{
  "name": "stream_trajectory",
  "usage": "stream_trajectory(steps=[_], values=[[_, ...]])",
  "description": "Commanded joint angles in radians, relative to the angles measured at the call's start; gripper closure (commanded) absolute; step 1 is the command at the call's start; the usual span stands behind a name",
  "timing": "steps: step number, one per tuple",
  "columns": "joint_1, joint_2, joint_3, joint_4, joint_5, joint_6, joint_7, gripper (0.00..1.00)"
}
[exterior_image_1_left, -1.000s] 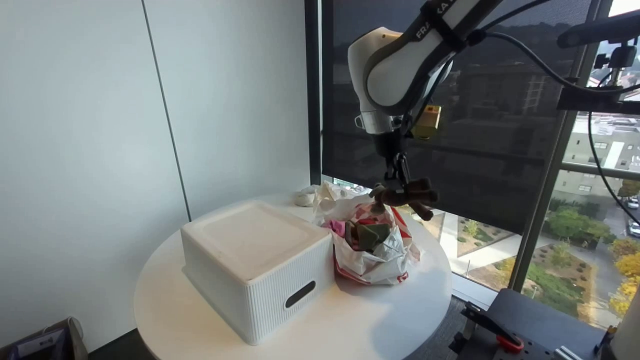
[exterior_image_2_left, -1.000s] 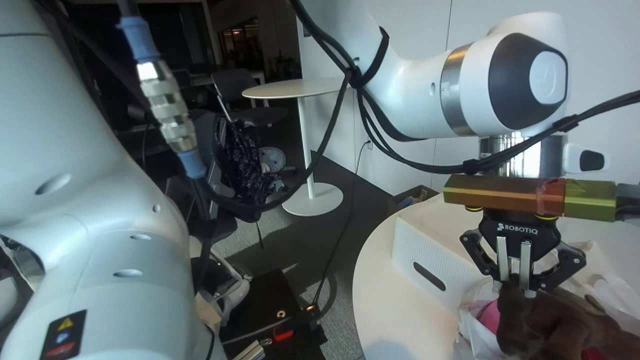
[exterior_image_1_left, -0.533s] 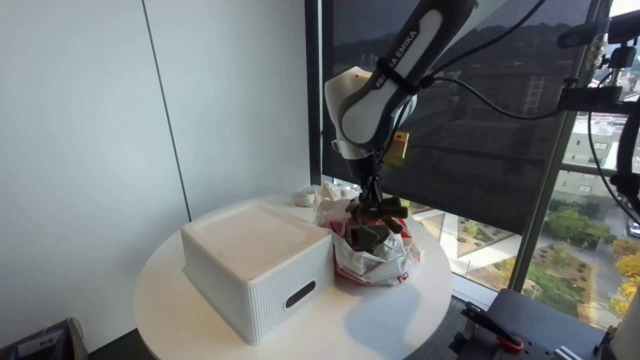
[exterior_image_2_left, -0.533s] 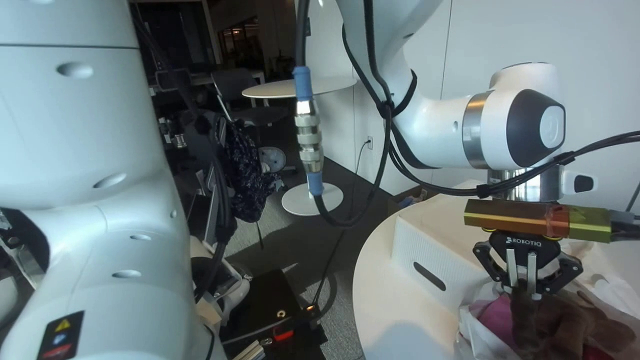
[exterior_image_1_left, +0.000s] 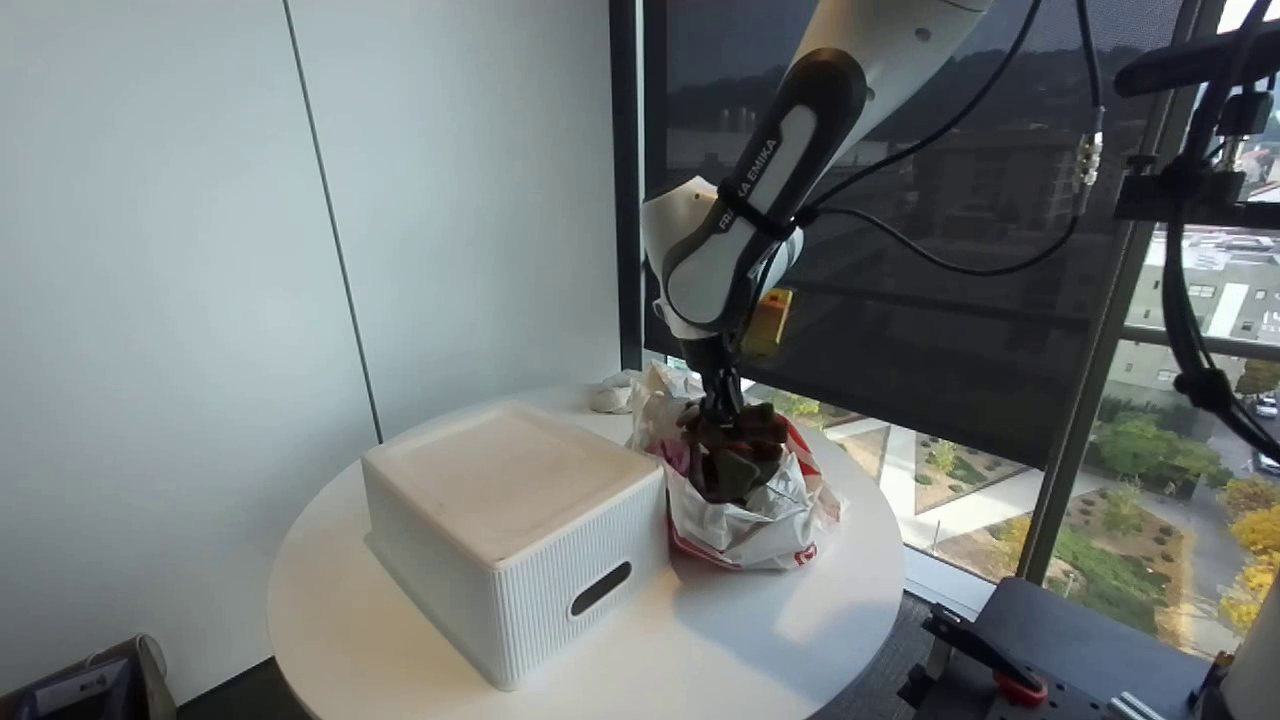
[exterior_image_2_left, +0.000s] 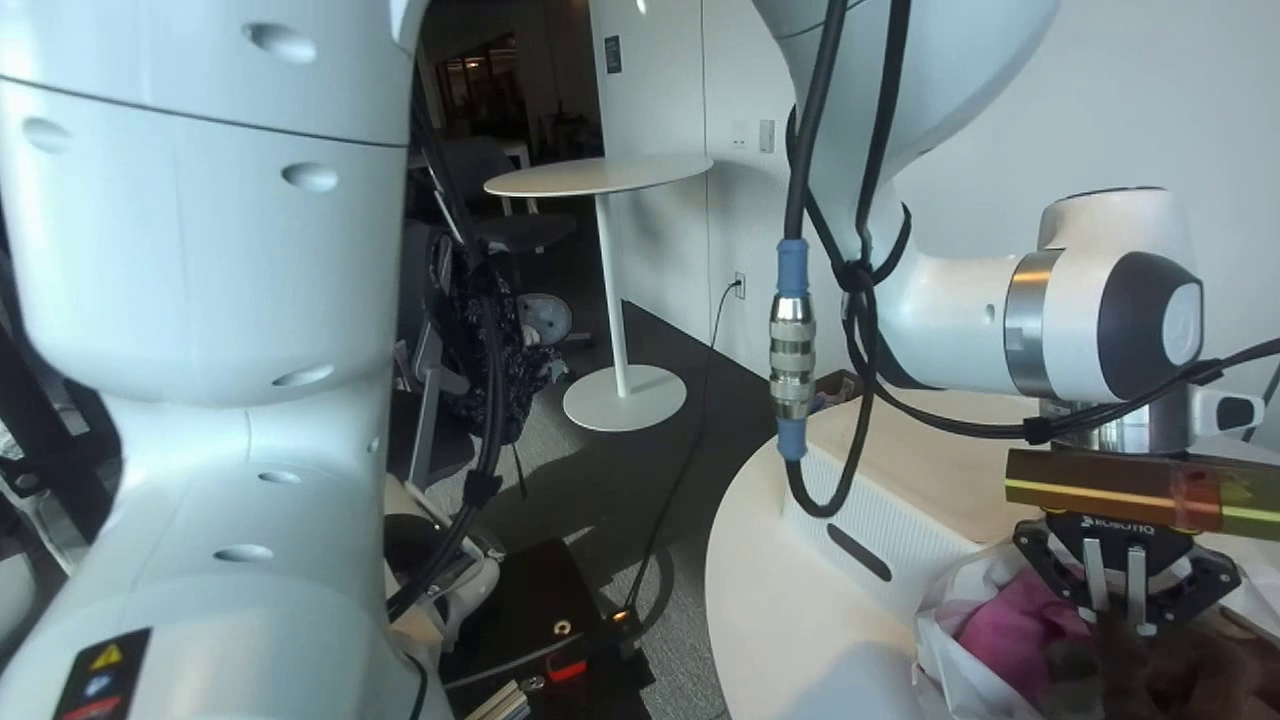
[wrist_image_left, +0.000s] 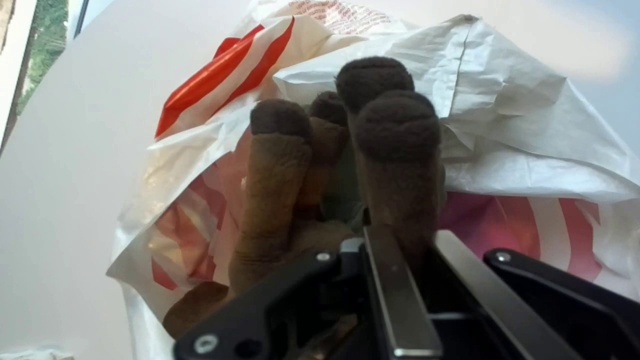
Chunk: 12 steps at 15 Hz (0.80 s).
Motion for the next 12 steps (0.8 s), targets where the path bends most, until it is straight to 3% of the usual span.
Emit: stream_trajectory(steps=[1,11,12], values=[[-0.021,0.087,0.002,0.022,-0.016,0.112,0.004,0.93],[0.017,0.263,-0.087,-0.009,-0.143,0.406,0.039,0.90],[0.013,0.255,-0.082,-0.013,-0.133,0.411,0.041,0.65]])
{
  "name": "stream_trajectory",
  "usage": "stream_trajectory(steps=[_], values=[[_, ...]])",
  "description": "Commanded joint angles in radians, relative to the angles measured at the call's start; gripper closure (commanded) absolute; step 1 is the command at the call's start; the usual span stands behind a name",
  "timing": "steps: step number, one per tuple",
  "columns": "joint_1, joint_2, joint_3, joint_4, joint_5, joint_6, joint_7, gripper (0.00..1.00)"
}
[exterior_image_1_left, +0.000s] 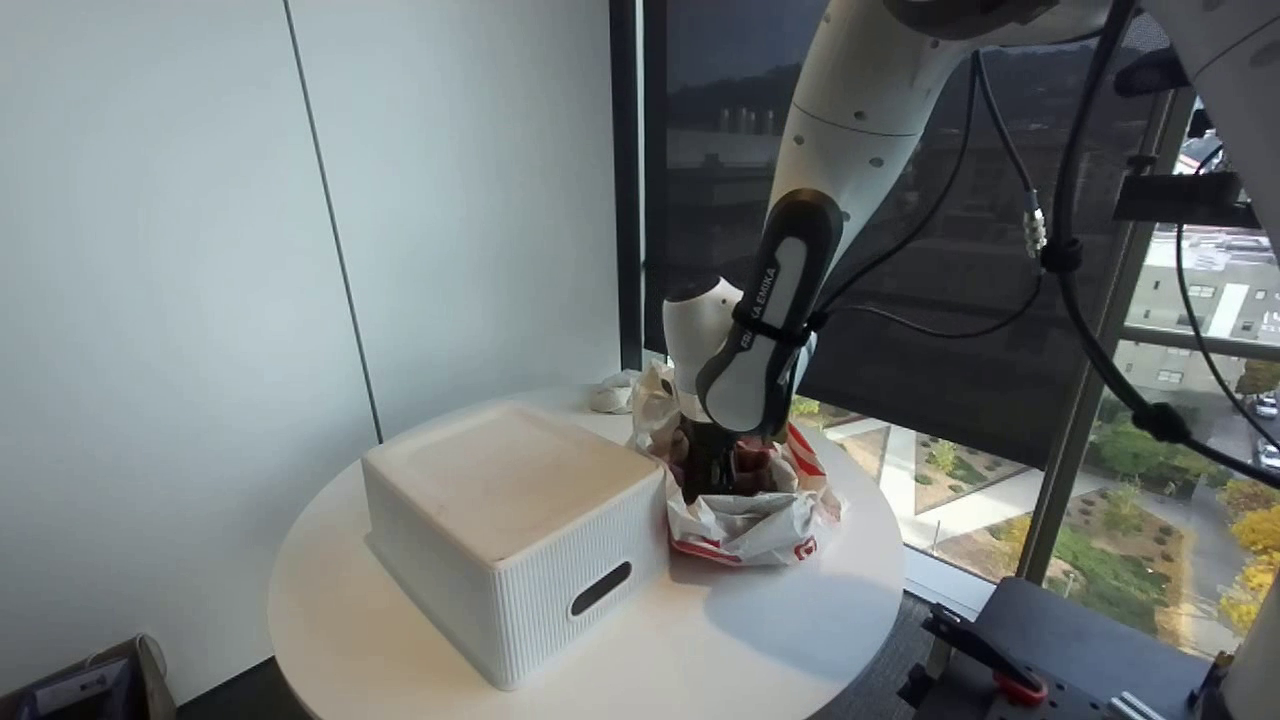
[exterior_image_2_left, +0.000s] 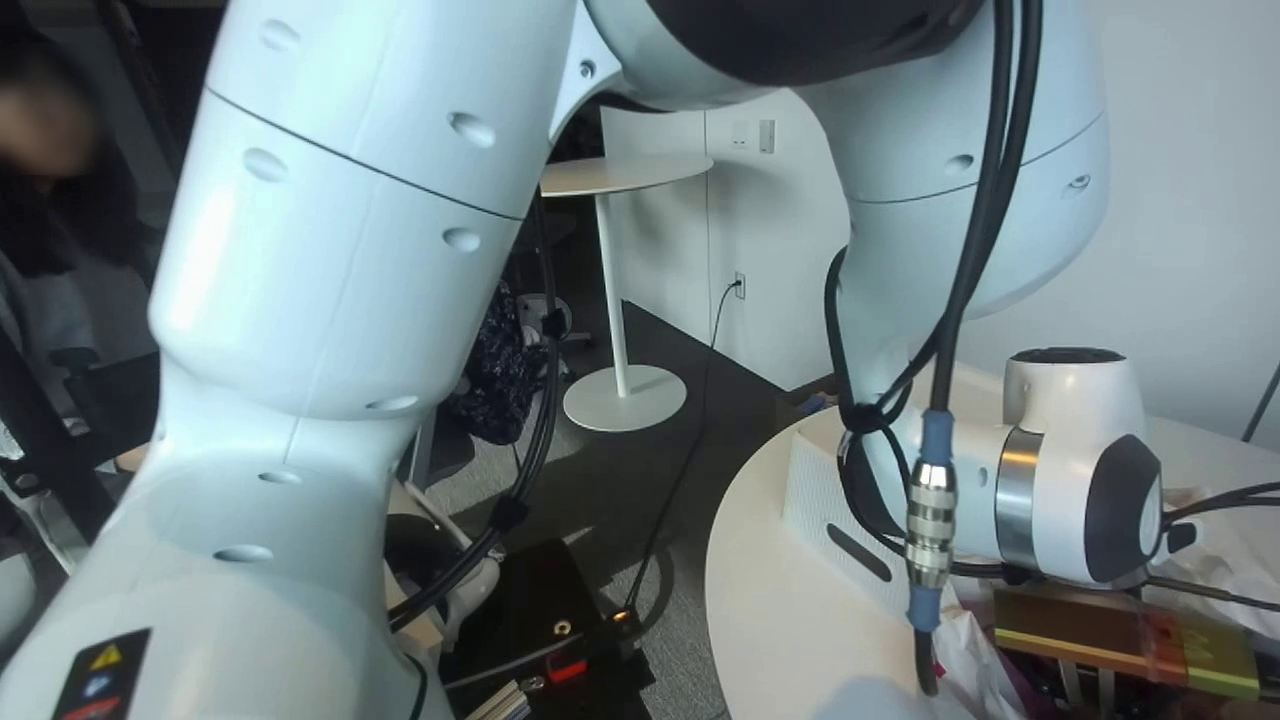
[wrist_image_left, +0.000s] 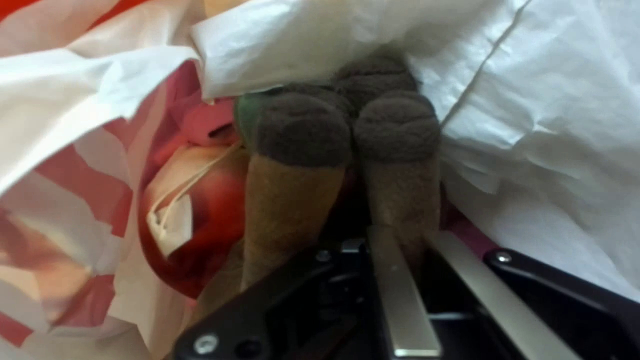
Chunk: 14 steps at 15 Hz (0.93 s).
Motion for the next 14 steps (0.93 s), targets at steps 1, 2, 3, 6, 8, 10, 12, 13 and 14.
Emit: stream_trajectory(steps=[1,2,3,6,8,10,12,13,14], values=[[0.018,0.005,-0.030,-0.005,-0.018,0.063,0.031,0.64],[0.025,-0.016,-0.036,-0.008,-0.019,0.063,0.036,0.58],[0.026,-0.034,-0.034,-0.012,-0.012,0.057,0.037,0.51],[0.021,-0.135,-0.014,-0.046,0.015,0.000,0.017,0.28],[0.027,-0.194,-0.018,-0.063,0.006,-0.014,0.024,0.13],[0.000,-0.263,0.013,-0.099,0.036,-0.044,-0.017,0.01],[-0.038,-0.322,0.064,-0.145,0.113,-0.083,-0.099,0.00],[-0.053,-0.346,0.091,-0.175,0.167,-0.092,-0.147,0.00],[-0.077,-0.366,0.130,-0.211,0.247,-0.093,-0.218,0.00]])
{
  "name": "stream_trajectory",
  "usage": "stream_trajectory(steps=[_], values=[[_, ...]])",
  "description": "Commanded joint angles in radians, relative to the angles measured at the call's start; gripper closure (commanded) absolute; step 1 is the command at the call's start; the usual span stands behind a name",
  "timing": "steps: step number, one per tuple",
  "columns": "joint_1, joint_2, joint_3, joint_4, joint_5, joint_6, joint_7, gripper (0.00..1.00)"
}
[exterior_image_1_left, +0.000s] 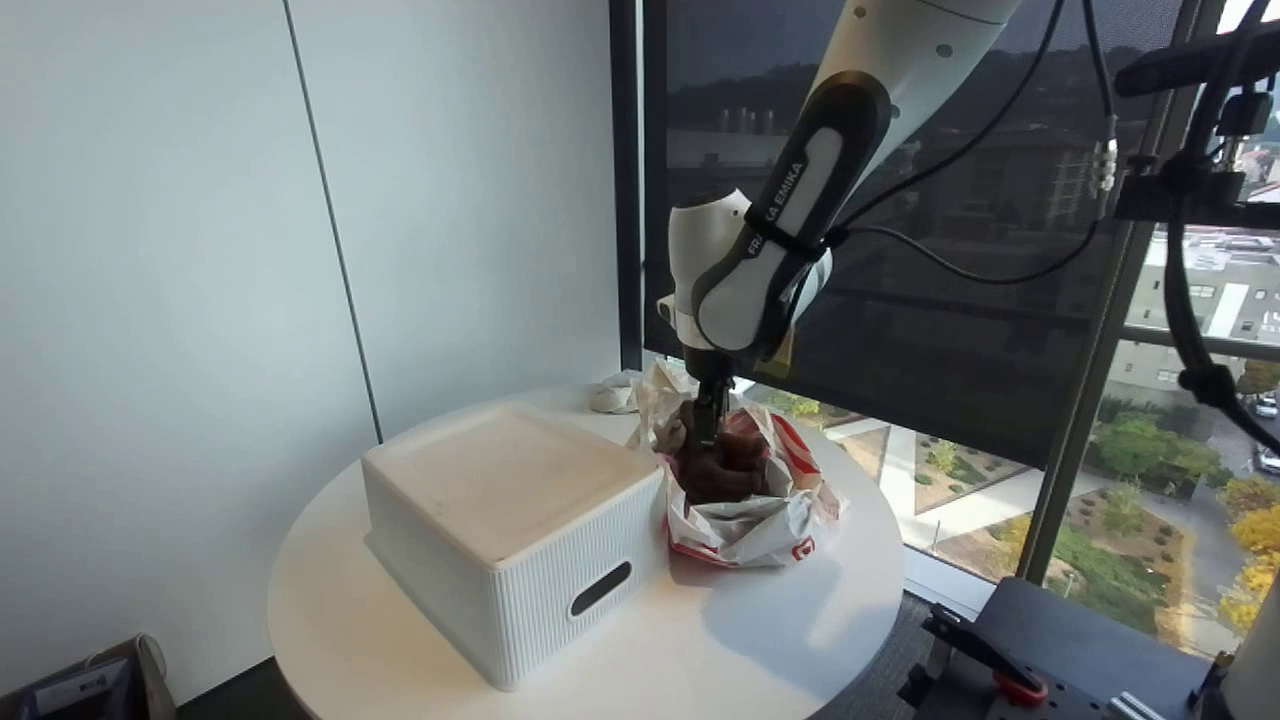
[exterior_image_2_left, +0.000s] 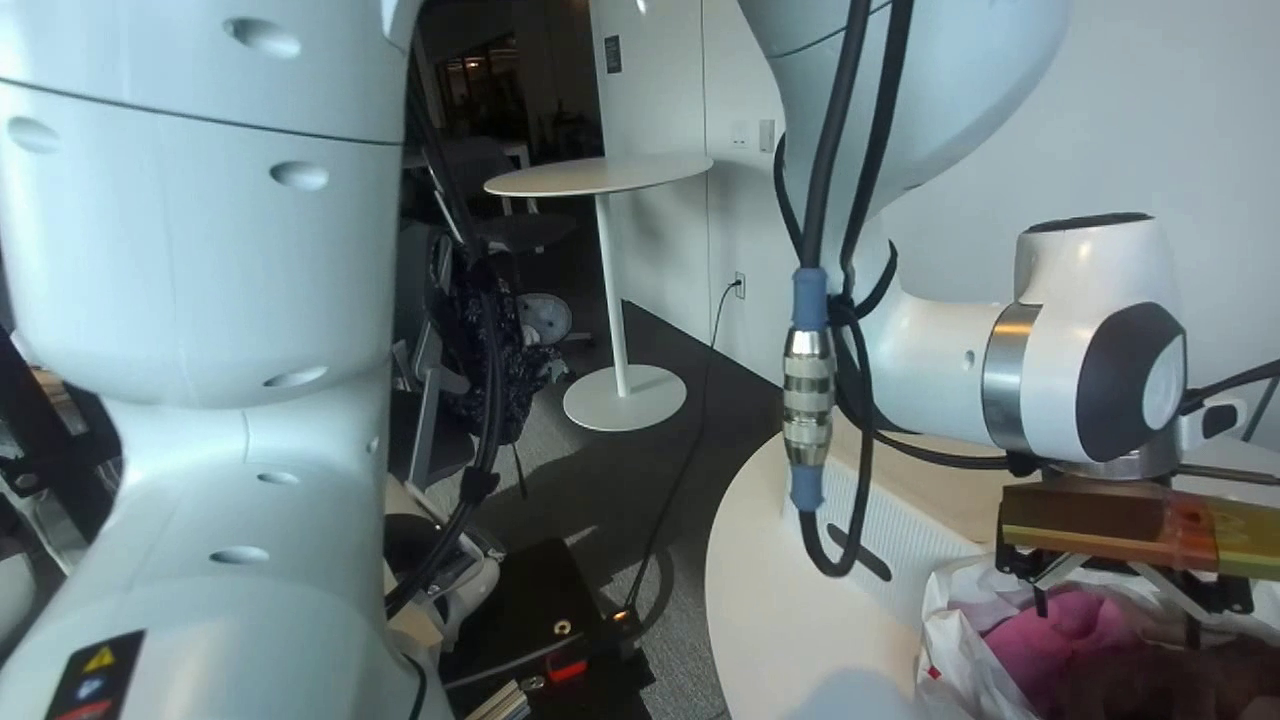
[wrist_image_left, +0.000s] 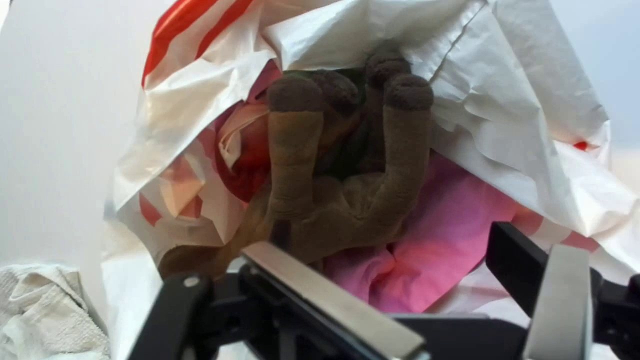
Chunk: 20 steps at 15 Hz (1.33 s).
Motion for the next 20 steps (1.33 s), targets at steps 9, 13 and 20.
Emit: stream_trajectory(steps=[9,13,20], values=[[-0.057,-0.049,0.105,-0.238,0.155,0.087,-0.320,0.00],[-0.038,0.028,0.045,-0.223,-0.004,0.193,-0.278,0.00],[-0.008,0.149,-0.019,-0.159,-0.130,0.287,-0.258,0.24]])
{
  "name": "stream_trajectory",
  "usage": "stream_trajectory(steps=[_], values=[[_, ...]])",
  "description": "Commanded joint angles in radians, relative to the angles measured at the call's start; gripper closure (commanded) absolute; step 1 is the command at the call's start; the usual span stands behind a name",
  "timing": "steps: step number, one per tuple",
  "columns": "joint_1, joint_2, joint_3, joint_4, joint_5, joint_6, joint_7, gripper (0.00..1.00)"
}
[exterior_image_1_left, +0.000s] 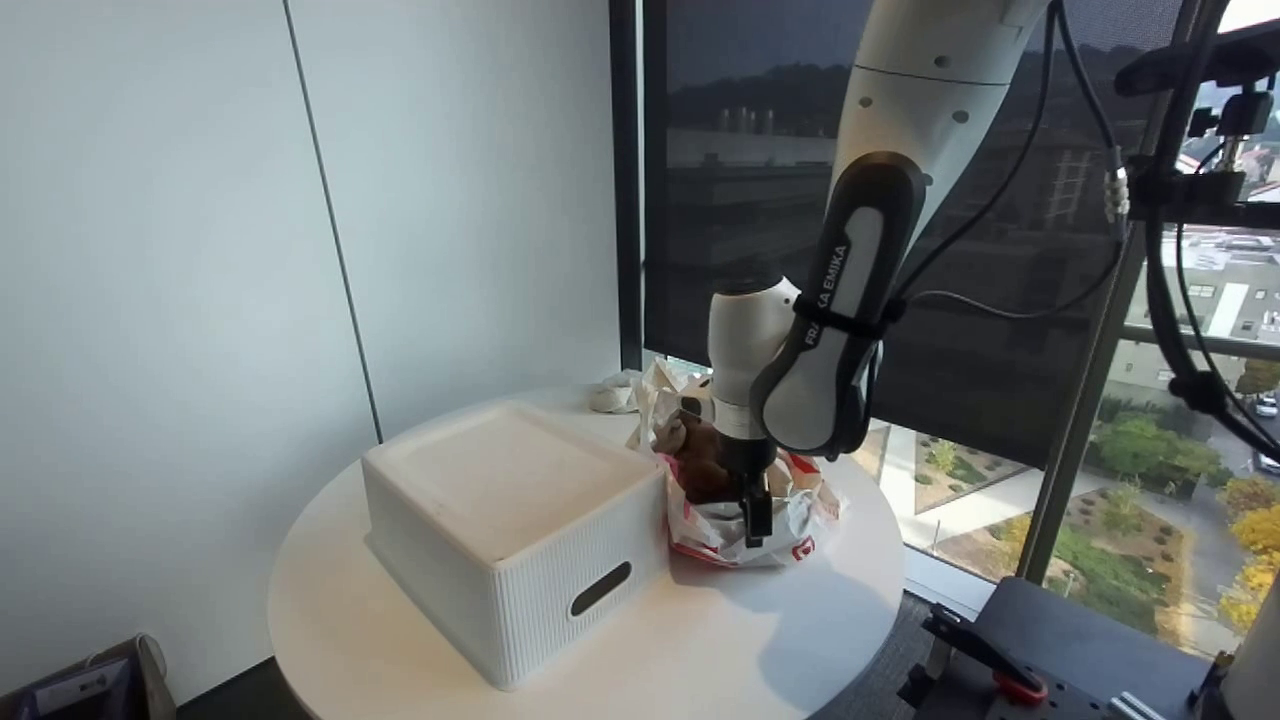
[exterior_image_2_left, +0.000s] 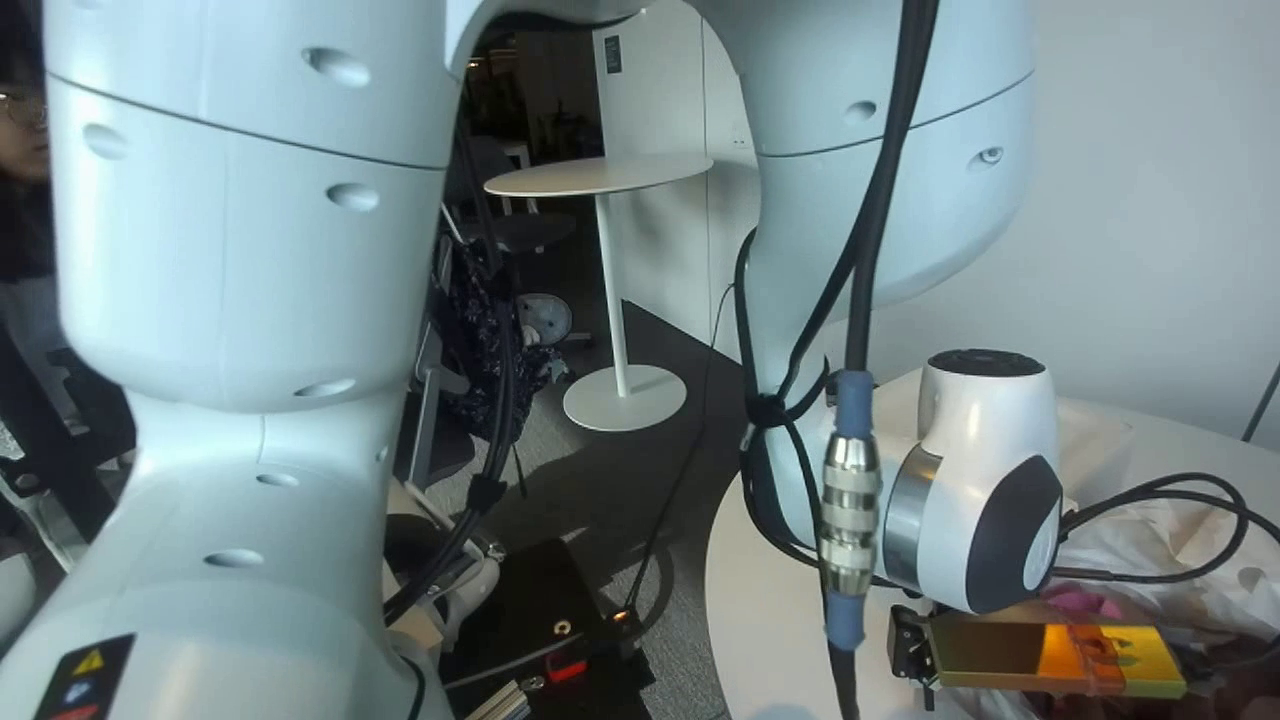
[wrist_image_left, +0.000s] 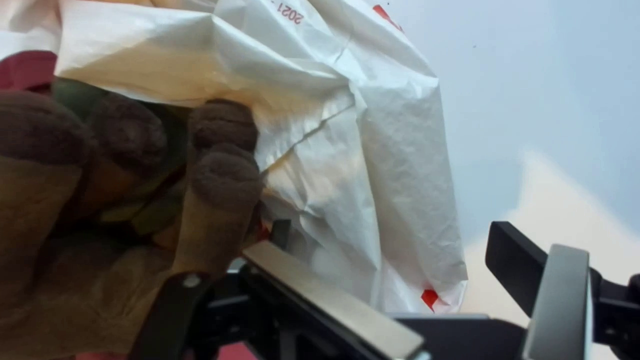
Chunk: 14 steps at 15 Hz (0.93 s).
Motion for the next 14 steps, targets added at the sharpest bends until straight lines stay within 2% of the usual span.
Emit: stream_trajectory(steps=[1,5,10,14], values=[[0.006,0.070,-0.007,0.052,-0.028,0.031,0.005,0.26],[-0.015,0.101,0.017,0.075,-0.005,0.015,-0.009,0.57],[-0.023,0.052,0.048,0.072,0.015,-0.061,-0.020,0.92],[-0.006,-0.040,0.069,0.067,0.043,-0.246,-0.020,0.96]])
